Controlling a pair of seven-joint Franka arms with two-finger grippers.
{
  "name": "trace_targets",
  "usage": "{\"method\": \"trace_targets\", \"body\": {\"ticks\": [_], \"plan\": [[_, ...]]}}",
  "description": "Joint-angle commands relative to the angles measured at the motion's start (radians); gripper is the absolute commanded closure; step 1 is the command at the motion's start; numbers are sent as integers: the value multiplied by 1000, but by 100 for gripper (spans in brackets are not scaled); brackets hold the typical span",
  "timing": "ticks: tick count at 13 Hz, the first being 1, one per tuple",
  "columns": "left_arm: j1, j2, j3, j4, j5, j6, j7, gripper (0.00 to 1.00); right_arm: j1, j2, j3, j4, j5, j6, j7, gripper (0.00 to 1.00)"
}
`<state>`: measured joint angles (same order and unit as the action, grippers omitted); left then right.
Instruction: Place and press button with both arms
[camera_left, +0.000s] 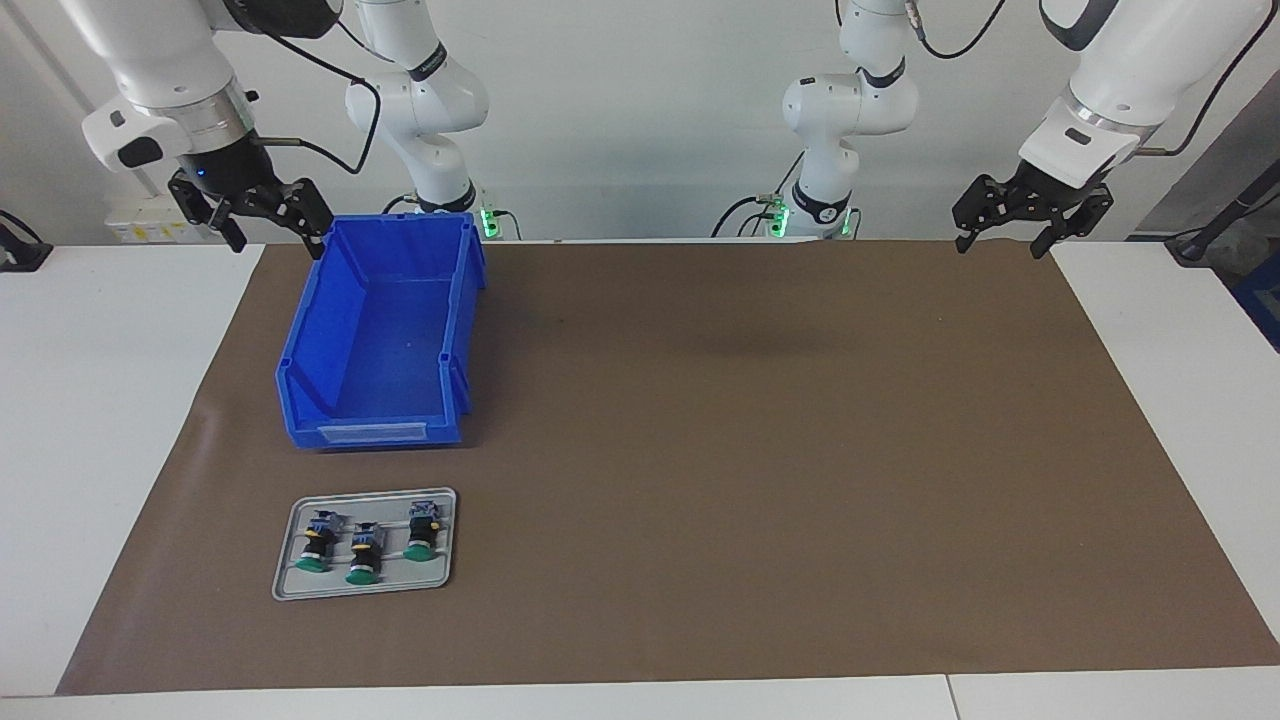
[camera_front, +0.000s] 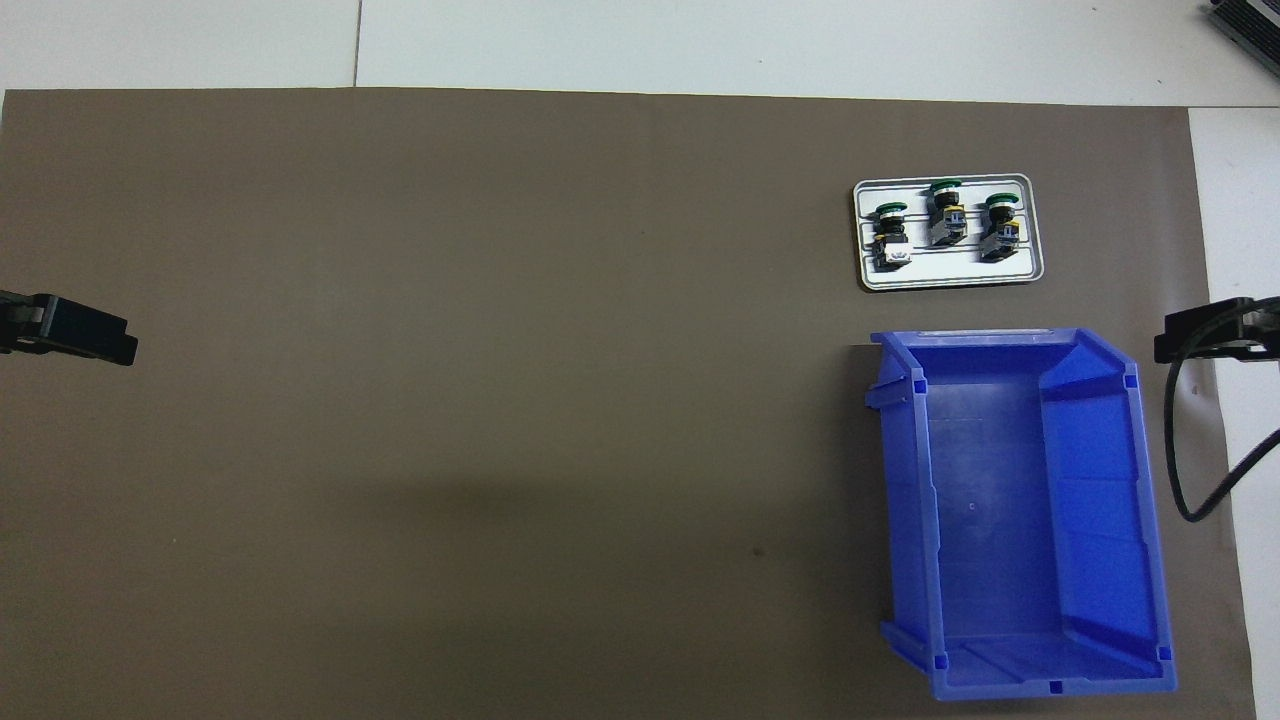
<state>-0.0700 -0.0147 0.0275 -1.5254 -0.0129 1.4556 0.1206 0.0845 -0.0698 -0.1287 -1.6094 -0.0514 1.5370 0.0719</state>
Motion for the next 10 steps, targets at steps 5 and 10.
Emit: {"method": "trace_targets", "body": {"ticks": [5, 10], "plan": [[7, -22, -5, -24, 13, -3, 2, 0, -17, 85, 7, 80, 1, 18, -24, 0], [7, -22, -5, -24, 13, -3, 2, 0, -20, 321, 6, 215, 24, 217, -26, 0]]}}
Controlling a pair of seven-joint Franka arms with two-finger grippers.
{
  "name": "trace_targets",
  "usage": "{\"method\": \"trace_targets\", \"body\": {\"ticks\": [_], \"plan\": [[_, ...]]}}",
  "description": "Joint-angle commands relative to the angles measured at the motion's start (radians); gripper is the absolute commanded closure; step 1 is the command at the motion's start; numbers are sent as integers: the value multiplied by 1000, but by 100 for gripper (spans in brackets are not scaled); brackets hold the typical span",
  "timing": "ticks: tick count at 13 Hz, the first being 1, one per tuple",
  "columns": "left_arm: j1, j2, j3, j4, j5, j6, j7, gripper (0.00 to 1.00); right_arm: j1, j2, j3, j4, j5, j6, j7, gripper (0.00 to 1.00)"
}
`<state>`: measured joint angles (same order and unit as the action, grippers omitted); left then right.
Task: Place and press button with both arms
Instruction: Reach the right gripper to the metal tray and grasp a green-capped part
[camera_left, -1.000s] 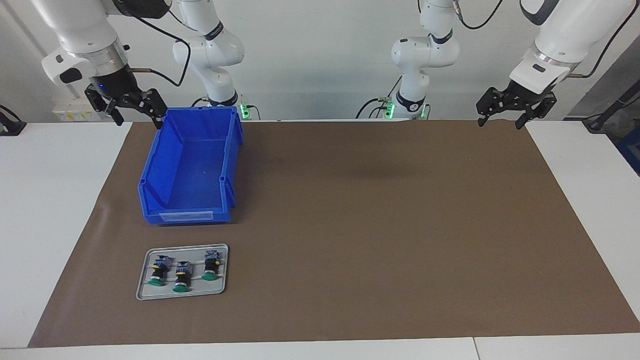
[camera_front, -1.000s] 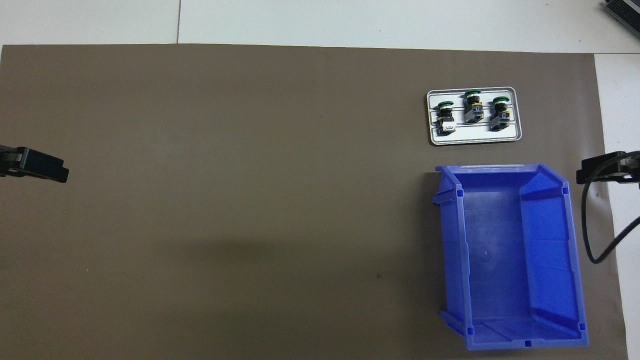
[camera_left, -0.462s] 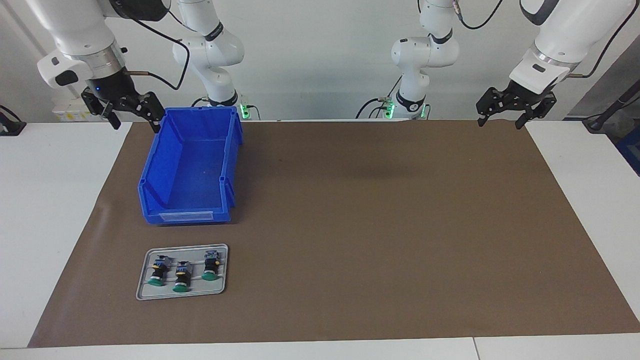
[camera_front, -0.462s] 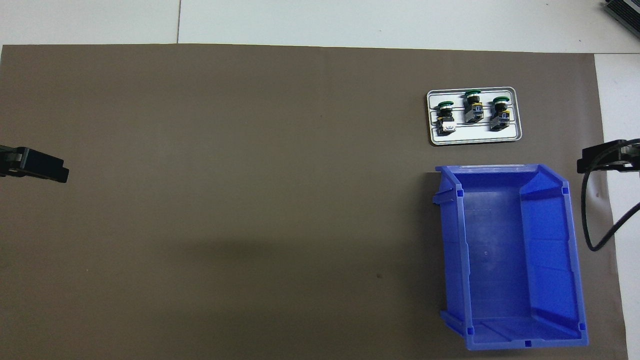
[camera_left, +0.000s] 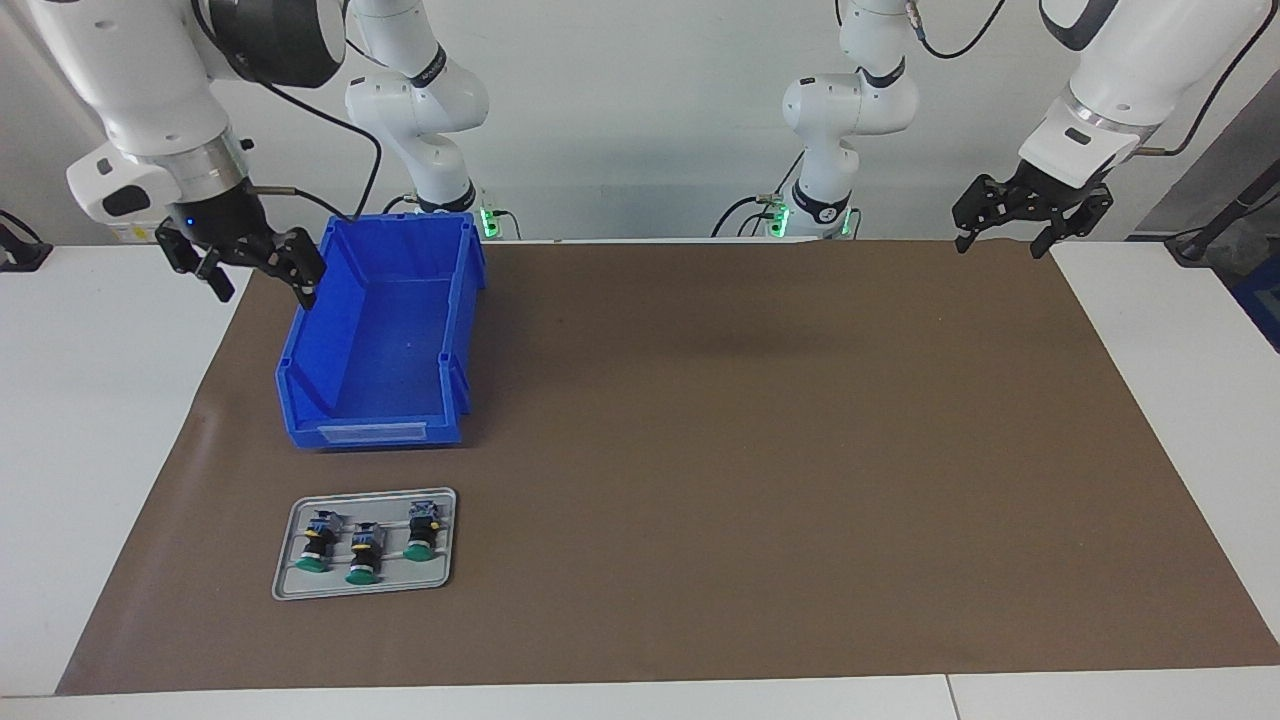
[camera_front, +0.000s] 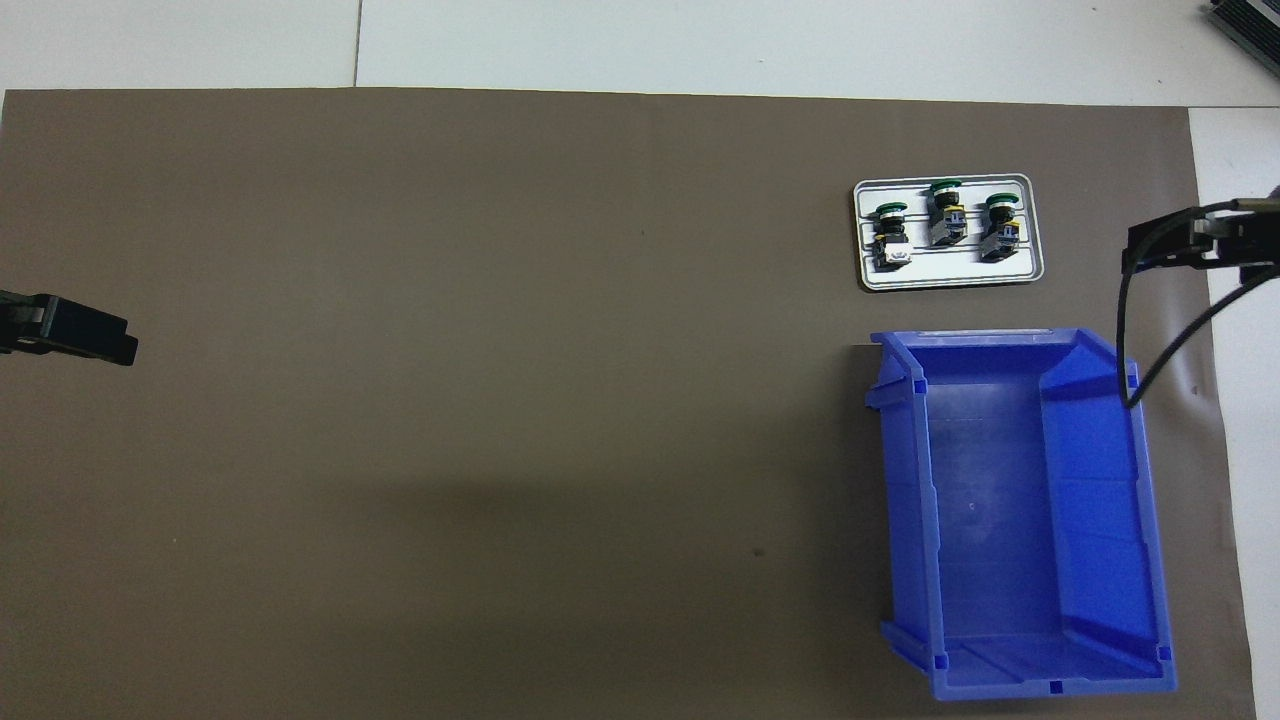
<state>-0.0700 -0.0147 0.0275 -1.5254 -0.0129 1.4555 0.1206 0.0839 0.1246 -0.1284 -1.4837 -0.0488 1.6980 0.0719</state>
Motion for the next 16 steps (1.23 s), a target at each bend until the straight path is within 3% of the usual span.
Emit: {"method": "trace_targets", "body": {"ticks": [1, 8, 16], "plan": [[7, -22, -5, -24, 14, -3, 2, 0, -19, 177, 7, 104, 26, 105, -26, 0], [7, -22, -5, -24, 13, -3, 2, 0, -13, 449, 33, 126, 60, 451, -29, 0], [7, -22, -5, -24, 13, -3, 2, 0, -13, 510, 35, -25, 63, 690, -144, 6]]}}
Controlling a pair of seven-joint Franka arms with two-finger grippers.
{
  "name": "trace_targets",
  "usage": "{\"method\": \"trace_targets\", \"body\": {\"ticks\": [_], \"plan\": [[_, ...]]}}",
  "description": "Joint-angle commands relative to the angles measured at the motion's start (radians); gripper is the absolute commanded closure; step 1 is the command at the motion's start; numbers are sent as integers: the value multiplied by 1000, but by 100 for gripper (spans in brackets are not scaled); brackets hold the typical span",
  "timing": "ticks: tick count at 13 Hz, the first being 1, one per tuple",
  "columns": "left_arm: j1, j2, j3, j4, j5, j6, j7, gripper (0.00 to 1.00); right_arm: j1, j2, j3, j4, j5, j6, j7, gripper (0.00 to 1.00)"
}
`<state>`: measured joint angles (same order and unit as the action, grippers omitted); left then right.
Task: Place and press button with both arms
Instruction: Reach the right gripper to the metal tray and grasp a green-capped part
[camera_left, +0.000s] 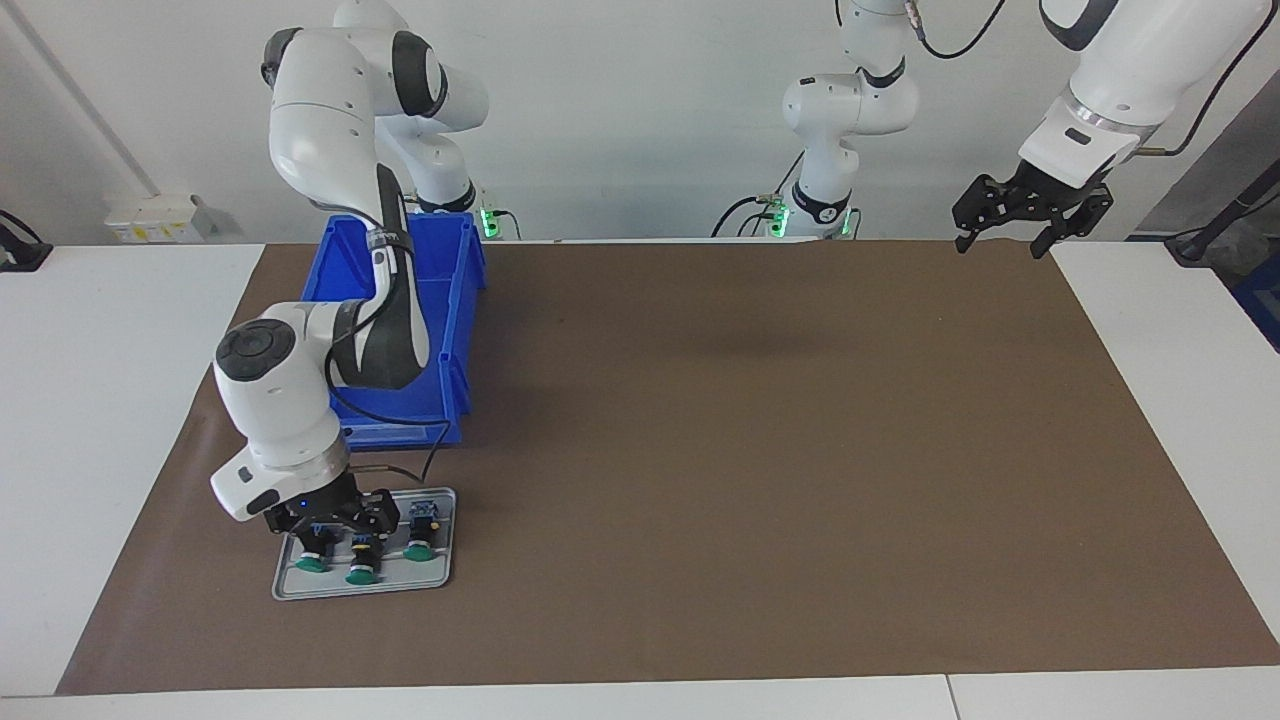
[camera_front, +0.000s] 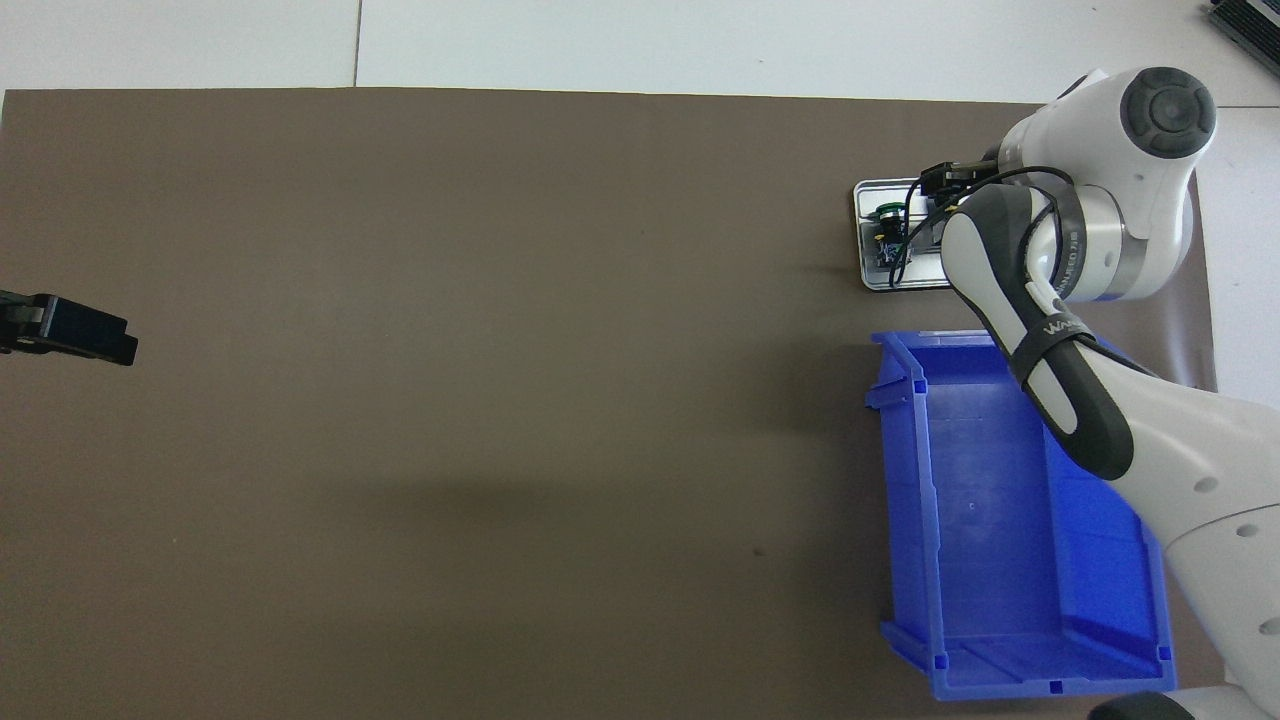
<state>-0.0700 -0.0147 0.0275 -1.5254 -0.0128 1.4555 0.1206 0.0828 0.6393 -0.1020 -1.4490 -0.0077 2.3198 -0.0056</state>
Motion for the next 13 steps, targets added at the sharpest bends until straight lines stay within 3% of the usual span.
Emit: {"method": "trace_targets", "body": {"ticks": [1, 3, 4, 6, 7, 8, 9, 11, 13], "plan": [[7, -22, -5, -24, 13, -3, 2, 0, -14, -4, 8, -82, 22, 91, -83, 10], [7, -22, -5, -24, 13, -3, 2, 0, -11, -4, 8, -94, 22, 96, -96, 32], [7, -22, -5, -24, 13, -3, 2, 0, -11, -4, 8, -97, 22, 96, -103, 38], [7, -22, -5, -24, 13, -3, 2, 0, -15, -4, 8, -109, 22, 99, -128, 38], [7, -22, -5, -24, 14, -3, 2, 0, -17, -4, 8, -111, 22, 99, -137, 48], [7, -22, -5, -24, 13, -3, 2, 0, -17, -4, 8, -110, 22, 99, -139, 64], [7, -22, -5, -24, 13, -3, 2, 0, -14, -4, 8, -105, 20, 98, -139, 97], [7, -22, -5, -24, 13, -3, 2, 0, -5, -4, 8, -79, 23, 79, -128, 100], [9, -22, -5, -24, 13, -3, 2, 0, 9, -18, 8, 0, 23, -20, -82, 100]]}}
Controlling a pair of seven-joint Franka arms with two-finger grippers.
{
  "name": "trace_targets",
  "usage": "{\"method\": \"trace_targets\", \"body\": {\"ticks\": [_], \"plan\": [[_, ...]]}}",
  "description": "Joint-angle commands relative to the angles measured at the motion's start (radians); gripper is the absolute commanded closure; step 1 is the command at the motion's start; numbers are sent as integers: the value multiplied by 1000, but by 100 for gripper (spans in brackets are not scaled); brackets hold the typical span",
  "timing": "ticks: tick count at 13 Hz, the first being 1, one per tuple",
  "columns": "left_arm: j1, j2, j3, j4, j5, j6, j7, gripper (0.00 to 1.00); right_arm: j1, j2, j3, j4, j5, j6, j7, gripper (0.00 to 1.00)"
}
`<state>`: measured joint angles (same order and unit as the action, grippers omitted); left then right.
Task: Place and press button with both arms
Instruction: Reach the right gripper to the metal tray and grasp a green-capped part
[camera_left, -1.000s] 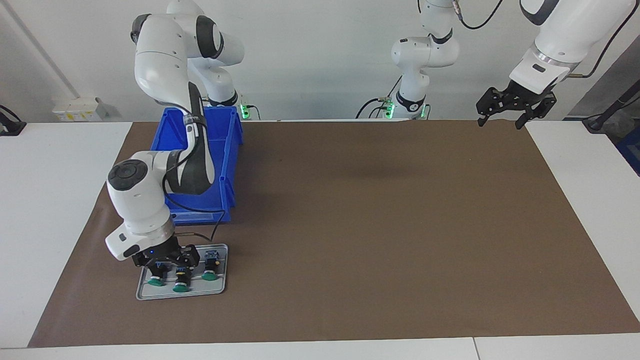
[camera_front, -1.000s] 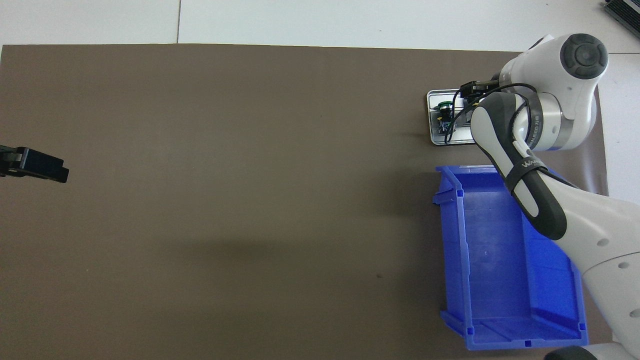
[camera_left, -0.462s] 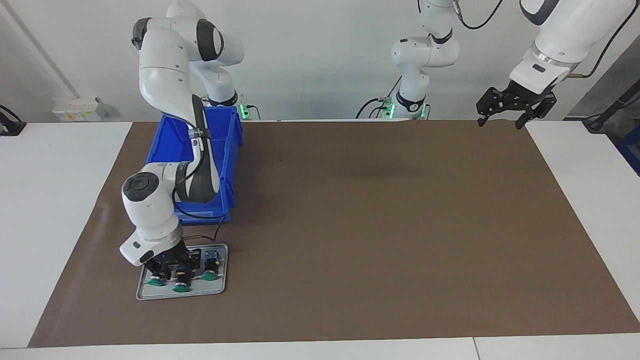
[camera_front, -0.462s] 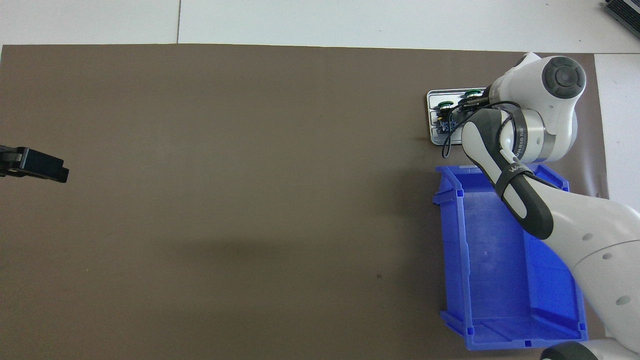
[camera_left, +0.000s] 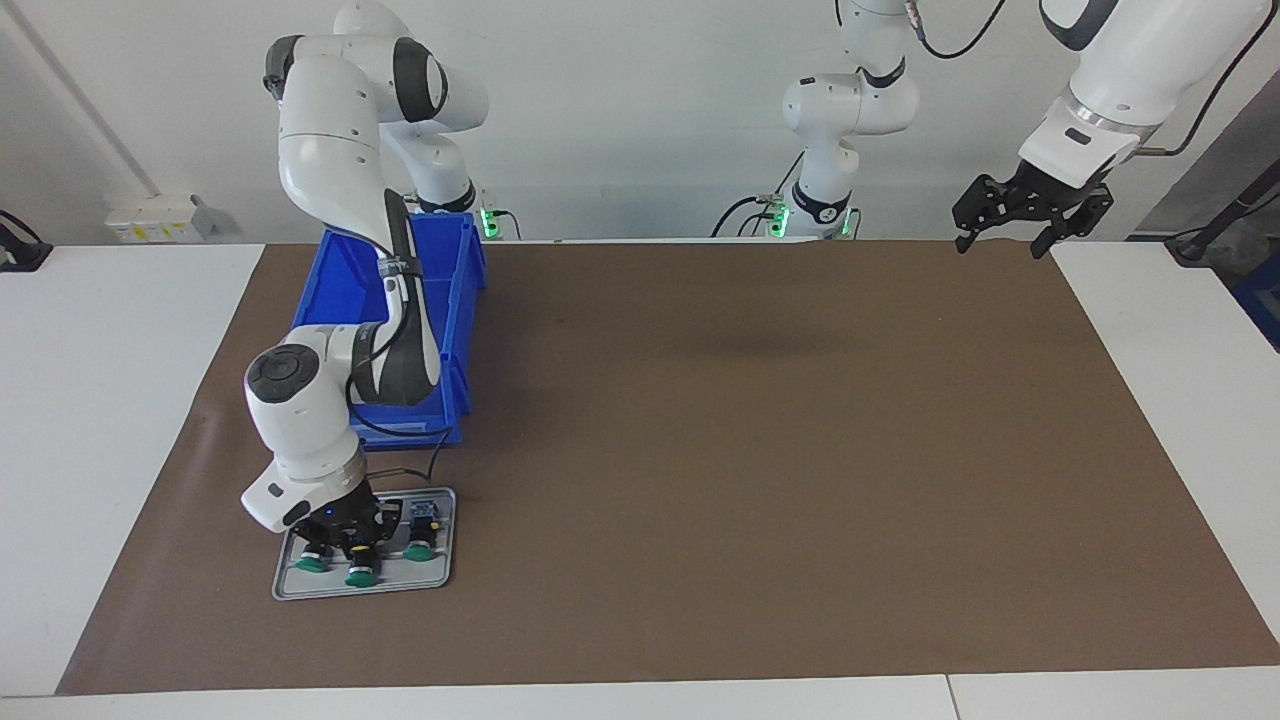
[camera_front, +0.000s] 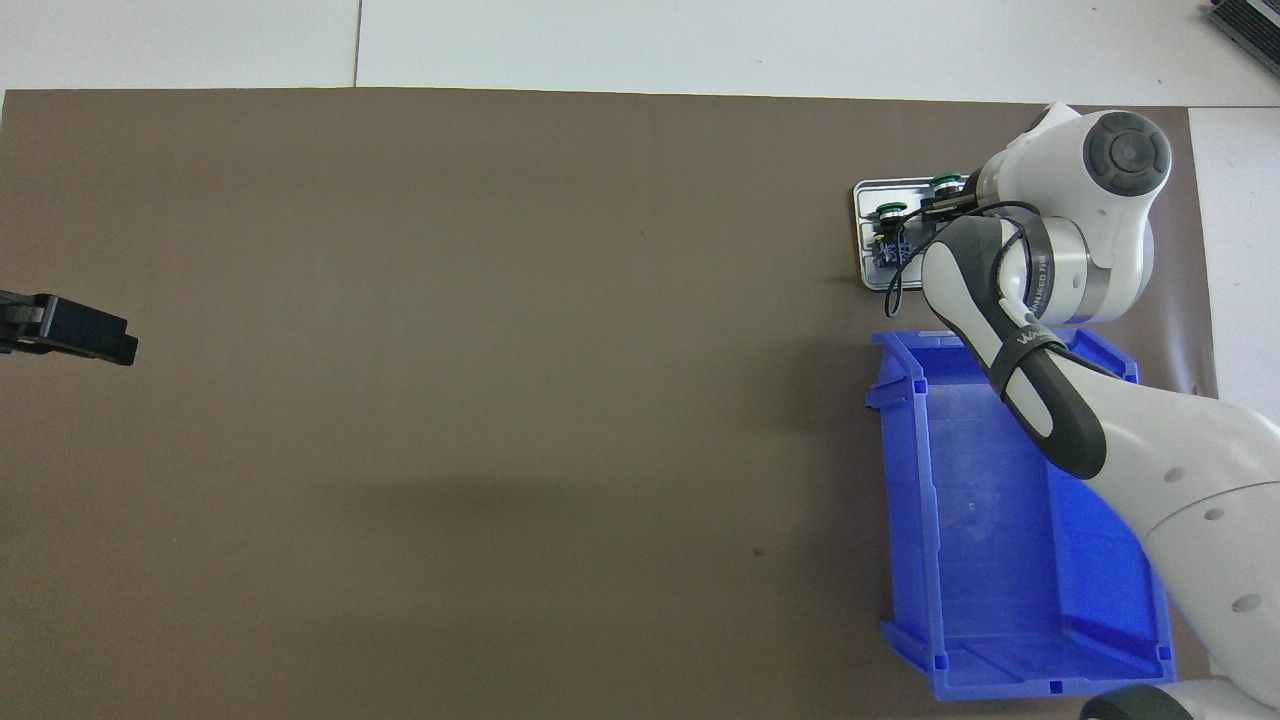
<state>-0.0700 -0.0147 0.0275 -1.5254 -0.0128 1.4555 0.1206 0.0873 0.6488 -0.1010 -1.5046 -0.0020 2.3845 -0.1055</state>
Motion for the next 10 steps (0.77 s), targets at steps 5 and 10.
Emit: {"method": "trace_targets", "body": {"ticks": [5, 10], "plan": [[7, -22, -5, -24, 13, -3, 2, 0, 19, -113, 4, 244, 17, -340, 521, 100], [7, -22, -5, -24, 13, -3, 2, 0, 162, -202, 3, 201, -125, -485, 1231, 100]]}}
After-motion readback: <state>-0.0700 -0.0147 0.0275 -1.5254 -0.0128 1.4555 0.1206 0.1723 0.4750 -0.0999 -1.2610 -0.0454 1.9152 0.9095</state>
